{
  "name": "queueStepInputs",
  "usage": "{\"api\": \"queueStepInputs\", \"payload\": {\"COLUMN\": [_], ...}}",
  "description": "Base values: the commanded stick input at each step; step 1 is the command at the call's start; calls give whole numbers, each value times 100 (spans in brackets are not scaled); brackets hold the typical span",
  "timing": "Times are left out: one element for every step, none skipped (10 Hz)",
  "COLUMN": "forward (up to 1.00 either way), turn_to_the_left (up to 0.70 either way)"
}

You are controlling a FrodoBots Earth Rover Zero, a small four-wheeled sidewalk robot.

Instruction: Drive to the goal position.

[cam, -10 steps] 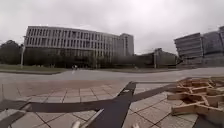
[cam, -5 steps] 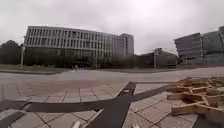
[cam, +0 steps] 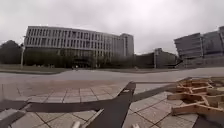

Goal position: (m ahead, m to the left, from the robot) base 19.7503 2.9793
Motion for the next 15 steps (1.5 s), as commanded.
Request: {"api": "queueStepInputs", "payload": {"forward": [24, 4, 2, -14, -4, -6, -1, 0, -3, -39, -62, -1, 0, 0, 22], "turn_to_the_left": [0, 0, 0, 0, 0, 0, 0, 0, 0, 0, 0, 0, 0, 0, 0]}}
